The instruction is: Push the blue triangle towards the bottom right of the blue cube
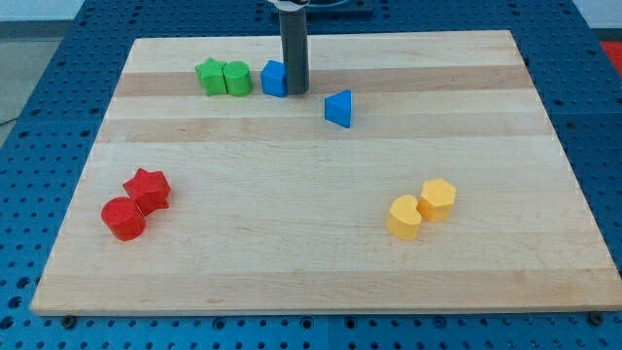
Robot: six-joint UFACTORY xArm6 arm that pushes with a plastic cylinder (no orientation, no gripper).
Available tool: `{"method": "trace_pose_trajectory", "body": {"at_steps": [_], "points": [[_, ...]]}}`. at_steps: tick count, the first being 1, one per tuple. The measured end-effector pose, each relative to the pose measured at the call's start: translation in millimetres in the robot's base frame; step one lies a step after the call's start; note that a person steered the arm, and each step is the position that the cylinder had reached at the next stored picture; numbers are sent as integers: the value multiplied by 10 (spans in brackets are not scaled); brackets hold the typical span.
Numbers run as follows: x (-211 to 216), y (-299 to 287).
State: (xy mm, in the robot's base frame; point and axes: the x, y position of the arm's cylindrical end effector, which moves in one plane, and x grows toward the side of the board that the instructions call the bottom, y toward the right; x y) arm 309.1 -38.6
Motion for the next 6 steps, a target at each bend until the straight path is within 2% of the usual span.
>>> {"method": "trace_pose_trajectory", "body": {"at_steps": [1, 2, 3, 4, 5, 6], "points": [[-77, 390], [-208, 1236], [9, 1709], [344, 1652], [620, 1144], [698, 404]]}}
